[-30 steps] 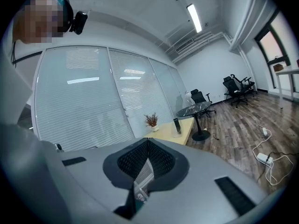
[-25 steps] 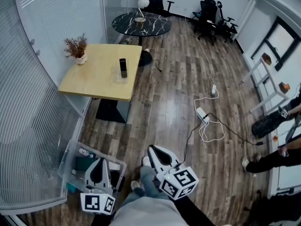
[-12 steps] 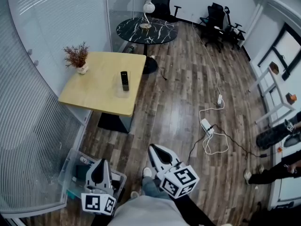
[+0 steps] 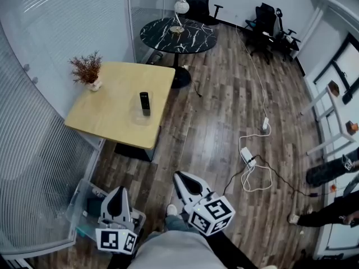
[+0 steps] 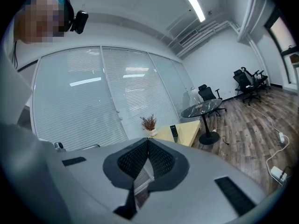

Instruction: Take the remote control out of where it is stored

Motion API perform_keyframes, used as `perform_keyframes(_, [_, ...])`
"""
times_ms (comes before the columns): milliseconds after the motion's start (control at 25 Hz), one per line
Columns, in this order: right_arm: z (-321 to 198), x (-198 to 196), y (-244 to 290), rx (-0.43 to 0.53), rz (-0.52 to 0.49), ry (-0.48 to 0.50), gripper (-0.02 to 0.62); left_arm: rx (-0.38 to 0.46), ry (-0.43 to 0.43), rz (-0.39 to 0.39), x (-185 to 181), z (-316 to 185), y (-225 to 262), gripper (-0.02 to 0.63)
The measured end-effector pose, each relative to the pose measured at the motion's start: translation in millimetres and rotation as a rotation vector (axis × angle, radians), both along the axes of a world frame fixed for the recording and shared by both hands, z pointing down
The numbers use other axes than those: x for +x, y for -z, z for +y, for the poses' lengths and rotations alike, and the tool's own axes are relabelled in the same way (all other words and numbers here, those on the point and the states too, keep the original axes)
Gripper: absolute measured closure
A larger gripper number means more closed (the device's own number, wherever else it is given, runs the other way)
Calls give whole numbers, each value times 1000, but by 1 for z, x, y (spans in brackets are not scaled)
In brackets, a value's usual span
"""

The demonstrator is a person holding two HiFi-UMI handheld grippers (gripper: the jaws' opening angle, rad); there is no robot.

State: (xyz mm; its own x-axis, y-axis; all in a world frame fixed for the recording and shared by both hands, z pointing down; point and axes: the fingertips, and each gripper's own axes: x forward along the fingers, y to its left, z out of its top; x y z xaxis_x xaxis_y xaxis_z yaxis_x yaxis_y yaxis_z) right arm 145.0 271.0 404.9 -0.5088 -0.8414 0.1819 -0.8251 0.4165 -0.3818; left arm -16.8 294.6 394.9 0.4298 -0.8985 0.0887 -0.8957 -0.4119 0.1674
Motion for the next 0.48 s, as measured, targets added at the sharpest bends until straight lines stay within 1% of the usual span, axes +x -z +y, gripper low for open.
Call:
perform_keyframes(200, [-26,21,-1,2,11,11,592,11,25,4,15,-20,3,598])
perform_keyframes(480, [-42,32,-4,0,10,41,592,8,60,7,26,-33,1,598])
